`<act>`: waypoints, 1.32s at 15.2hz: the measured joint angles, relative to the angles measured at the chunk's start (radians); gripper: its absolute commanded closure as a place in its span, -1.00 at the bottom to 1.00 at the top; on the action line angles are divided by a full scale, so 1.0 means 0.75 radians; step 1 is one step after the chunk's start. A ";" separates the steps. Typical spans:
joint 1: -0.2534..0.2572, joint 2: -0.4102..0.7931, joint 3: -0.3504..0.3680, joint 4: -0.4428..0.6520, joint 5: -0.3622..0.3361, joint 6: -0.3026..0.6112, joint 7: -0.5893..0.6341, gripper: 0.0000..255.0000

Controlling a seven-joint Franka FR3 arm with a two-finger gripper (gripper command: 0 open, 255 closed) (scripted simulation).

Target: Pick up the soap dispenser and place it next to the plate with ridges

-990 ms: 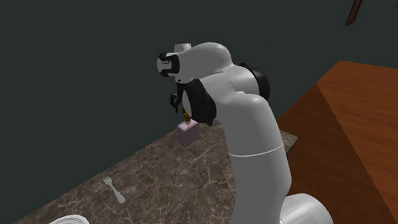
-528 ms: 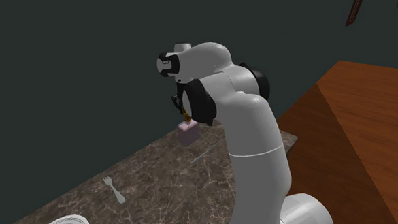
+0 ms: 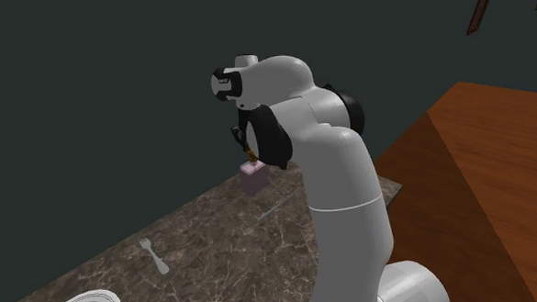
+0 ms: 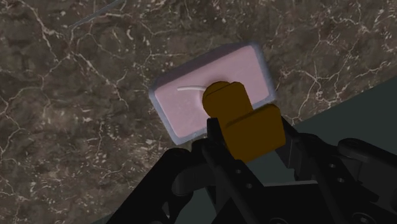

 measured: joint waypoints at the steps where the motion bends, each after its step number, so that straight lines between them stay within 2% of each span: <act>1: 0.000 -0.005 0.000 0.006 -0.001 -0.012 0.001 1.00; 14: -0.016 0.023 0.000 0.288 -0.001 -0.264 0.020 1.00; 16: 0.008 -0.045 0.001 0.205 -0.007 -0.248 0.040 1.00; 20: 0.086 -0.267 0.014 -0.096 -0.031 -0.162 0.109 1.00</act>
